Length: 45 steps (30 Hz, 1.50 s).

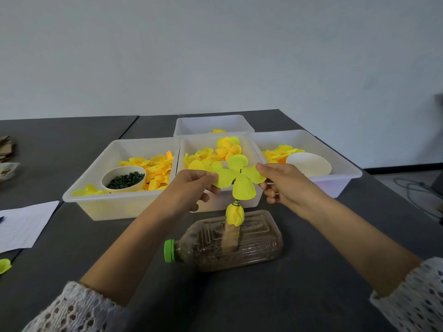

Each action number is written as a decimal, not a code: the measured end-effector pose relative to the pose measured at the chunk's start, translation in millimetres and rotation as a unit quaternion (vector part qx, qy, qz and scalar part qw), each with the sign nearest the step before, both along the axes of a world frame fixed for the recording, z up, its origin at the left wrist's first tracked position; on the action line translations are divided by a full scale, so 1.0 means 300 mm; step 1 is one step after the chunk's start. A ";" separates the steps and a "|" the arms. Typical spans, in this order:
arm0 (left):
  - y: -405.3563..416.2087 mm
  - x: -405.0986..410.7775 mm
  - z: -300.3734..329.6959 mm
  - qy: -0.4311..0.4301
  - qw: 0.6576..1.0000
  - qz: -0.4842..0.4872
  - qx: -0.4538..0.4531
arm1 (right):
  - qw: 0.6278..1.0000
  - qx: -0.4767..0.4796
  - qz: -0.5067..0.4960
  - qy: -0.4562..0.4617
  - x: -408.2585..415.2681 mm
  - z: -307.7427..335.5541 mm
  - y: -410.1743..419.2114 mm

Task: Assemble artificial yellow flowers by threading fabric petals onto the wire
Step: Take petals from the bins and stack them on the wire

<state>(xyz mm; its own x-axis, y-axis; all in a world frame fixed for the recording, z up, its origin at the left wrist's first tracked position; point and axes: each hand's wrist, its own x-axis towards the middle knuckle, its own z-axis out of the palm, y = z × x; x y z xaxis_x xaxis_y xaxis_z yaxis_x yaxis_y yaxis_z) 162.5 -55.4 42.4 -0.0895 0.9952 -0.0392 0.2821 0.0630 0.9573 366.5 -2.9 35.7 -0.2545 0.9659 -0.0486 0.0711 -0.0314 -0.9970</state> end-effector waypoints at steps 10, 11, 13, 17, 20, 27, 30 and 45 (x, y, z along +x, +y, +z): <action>0.003 0.010 -0.025 0.034 0.999 -0.002 -0.023 | 0.999 -0.004 0.010 -0.046 0.019 -0.058 0.014; -0.001 0.012 -0.033 0.023 0.999 -0.004 -0.027 | 0.998 -0.007 0.013 -0.057 0.020 -0.070 0.013; -0.008 0.007 -0.053 0.043 0.998 -0.015 -0.033 | 0.996 -0.010 0.018 -0.086 0.021 -0.095 0.010; -0.001 -0.019 -0.093 0.176 0.983 -0.046 -0.033 | 0.986 0.007 0.031 -0.162 0.025 -0.124 0.001; 0.008 -0.028 -0.107 0.202 0.977 -0.060 -0.037 | 0.981 0.019 0.028 -0.190 0.024 -0.128 -0.002; 0.033 -0.063 -0.063 0.252 0.958 -0.122 -0.062 | 0.978 0.029 0.033 -0.204 0.030 -0.126 -0.008; 0.073 -0.118 -0.020 0.308 0.949 -0.058 -0.024 | 0.979 0.033 0.008 -0.202 0.043 -0.125 -0.007; 0.354 -0.103 -0.077 0.534 0.845 -0.033 0.012 | 0.977 0.026 -0.007 -0.209 0.138 -0.099 -0.014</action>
